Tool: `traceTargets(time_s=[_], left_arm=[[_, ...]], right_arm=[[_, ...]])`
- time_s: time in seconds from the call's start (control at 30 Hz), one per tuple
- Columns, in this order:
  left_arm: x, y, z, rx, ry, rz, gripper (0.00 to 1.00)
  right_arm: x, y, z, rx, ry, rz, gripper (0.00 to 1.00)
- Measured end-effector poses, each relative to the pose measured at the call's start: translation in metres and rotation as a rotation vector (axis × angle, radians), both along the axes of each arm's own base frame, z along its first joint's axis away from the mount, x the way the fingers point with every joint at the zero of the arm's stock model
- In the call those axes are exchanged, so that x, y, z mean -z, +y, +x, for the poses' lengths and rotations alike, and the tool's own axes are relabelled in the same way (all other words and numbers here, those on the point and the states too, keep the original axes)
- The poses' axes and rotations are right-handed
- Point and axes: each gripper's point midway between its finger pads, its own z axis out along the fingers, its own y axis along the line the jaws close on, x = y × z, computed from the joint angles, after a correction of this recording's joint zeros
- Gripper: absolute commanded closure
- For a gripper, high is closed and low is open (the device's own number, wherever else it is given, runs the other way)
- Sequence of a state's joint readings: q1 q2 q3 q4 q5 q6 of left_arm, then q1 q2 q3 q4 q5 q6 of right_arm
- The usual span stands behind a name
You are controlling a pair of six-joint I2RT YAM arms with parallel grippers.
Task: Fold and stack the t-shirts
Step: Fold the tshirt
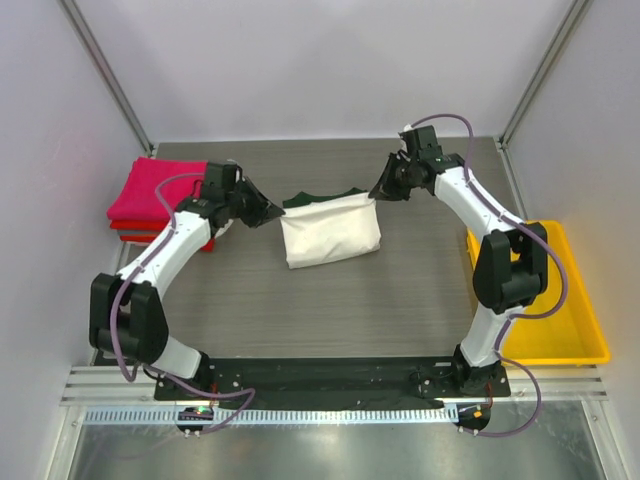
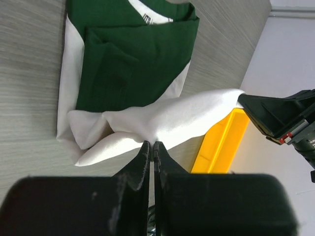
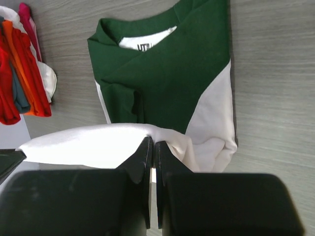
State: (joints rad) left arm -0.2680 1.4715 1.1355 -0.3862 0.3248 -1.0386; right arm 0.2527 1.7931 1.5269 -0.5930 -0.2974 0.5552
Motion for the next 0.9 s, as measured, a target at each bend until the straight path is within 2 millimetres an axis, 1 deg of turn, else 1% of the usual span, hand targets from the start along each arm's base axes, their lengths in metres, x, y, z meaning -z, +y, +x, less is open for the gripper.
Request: traceTargets(time_s=[0.23, 0.37, 0.53, 0.6, 0.7, 0.83, 0.9], left_arm=[[0.008, 0.0, 0.032, -0.013, 0.016, -0.003, 1.0], [0.015, -0.002, 0.051, -0.014, 0.023, -0.007, 1.0], [0.028, -0.002, 0.08, -0.02, 0.03, -0.002, 1.0], [0.036, 0.0, 0.095, -0.024, 0.032, 0.006, 1.0], [0.055, 0.003, 0.115, -0.033, 0.054, 0.006, 1.0], [0.083, 0.003, 0.137, -0.034, 0.084, -0.01, 1.0], [0.096, 0.001, 0.149, -0.034, 0.097, -0.018, 1.0]], right_arm=[[0.006, 0.001, 0.029, 0.012, -0.004, 0.004, 0.99], [0.013, -0.001, 0.048, 0.027, 0.0, 0.005, 0.99], [0.024, 0.001, 0.074, 0.035, -0.003, 0.008, 0.99], [0.03, 0.003, 0.086, 0.037, -0.005, 0.015, 0.98], [0.044, 0.005, 0.104, 0.039, -0.001, 0.025, 0.97], [0.068, 0.005, 0.124, 0.047, 0.017, 0.034, 0.93], [0.079, 0.004, 0.13, 0.052, 0.026, 0.043, 0.82]])
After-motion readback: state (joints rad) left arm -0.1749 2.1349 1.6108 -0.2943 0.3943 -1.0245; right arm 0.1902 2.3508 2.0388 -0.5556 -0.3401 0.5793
